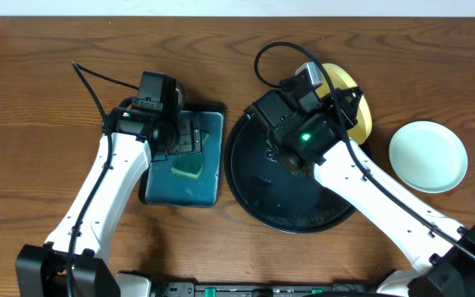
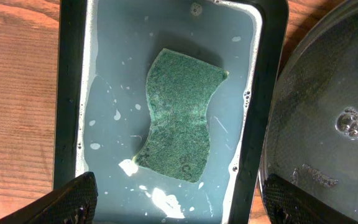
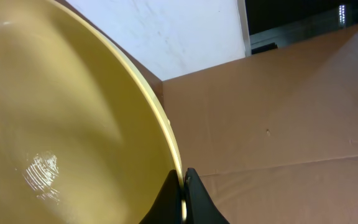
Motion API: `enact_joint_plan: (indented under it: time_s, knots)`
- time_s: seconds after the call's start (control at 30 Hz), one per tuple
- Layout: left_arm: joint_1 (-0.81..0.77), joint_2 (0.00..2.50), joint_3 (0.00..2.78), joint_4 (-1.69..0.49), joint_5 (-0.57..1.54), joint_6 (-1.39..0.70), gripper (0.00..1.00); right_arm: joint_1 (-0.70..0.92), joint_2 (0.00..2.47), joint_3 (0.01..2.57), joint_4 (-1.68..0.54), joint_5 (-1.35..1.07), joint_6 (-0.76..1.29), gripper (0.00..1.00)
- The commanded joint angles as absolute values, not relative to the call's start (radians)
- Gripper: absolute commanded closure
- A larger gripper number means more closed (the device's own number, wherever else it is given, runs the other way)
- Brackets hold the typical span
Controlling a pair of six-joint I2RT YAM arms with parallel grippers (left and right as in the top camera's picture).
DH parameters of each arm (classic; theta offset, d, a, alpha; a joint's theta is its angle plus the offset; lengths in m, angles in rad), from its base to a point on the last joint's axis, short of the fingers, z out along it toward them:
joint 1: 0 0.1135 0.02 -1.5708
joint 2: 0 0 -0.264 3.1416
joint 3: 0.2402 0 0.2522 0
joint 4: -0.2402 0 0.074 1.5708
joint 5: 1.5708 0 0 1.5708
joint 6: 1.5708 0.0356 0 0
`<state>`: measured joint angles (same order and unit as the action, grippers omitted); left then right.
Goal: Clean dirty plates on tray and stack at the side
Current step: 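Tilt and carry the yellow plate right toward the plate stack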
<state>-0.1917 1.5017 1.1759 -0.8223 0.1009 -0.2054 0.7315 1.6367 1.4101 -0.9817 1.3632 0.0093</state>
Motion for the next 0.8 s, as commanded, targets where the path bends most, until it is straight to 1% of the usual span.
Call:
enact_joint_plan:
  time_s: [0.0, 0.77]
  knots:
    - [-0.192, 1.504, 1.182, -0.826, 0.088, -0.199, 0.14, 0.741, 1.615, 1.413, -0.978, 1.401, 0.002, 0.99]
    - [-0.192, 1.504, 1.182, -0.826, 0.088, -0.199, 0.14, 0.741, 1.615, 1.413, -0.974, 1.379, 0.003, 0.99]
